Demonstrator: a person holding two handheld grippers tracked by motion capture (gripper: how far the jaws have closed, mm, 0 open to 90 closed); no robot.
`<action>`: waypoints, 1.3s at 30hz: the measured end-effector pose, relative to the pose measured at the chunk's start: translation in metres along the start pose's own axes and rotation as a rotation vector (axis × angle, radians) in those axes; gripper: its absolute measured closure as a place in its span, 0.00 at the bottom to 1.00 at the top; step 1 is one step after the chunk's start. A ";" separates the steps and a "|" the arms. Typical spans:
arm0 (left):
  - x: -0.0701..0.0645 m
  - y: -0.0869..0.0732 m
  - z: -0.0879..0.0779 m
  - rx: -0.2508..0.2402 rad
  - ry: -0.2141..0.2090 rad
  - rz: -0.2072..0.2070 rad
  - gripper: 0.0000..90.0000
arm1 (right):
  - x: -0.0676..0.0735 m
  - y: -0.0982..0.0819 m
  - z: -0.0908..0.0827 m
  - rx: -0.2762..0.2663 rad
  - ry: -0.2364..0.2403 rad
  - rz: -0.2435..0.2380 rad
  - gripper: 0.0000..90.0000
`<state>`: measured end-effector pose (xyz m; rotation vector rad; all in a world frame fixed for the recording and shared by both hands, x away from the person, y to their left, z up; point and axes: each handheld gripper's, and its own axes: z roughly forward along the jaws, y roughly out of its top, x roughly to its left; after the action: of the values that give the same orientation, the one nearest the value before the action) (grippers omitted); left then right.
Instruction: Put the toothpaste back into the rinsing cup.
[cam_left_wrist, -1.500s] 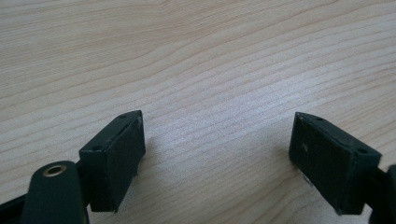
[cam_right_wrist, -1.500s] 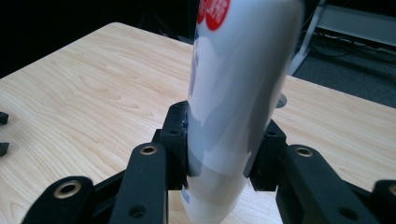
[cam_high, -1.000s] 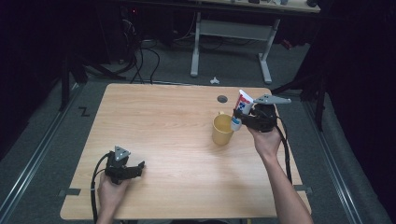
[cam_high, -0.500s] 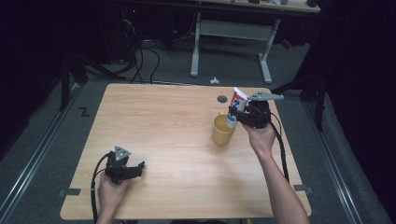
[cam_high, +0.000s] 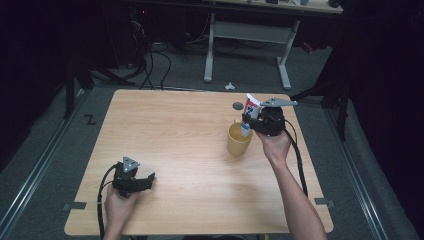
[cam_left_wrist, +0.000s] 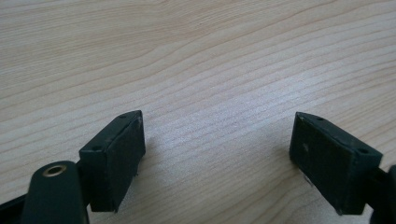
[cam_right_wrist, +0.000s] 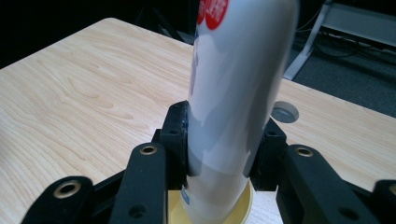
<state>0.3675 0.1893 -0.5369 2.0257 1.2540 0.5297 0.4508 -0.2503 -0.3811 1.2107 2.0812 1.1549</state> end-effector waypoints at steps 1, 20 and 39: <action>0.000 0.000 0.000 0.000 0.001 0.000 0.21 | 0.000 0.000 0.001 0.001 -0.001 0.000 0.72; 0.000 0.000 0.000 0.000 0.000 0.000 0.21 | -0.001 -0.012 0.020 0.038 -0.010 0.016 0.72; 0.000 0.000 0.000 0.000 -0.001 0.001 0.21 | 0.007 -0.019 0.040 0.085 0.007 0.001 0.71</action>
<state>0.3675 0.1892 -0.5369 2.0264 1.2519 0.5296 0.4672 -0.2325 -0.4185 1.2478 2.1551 1.0824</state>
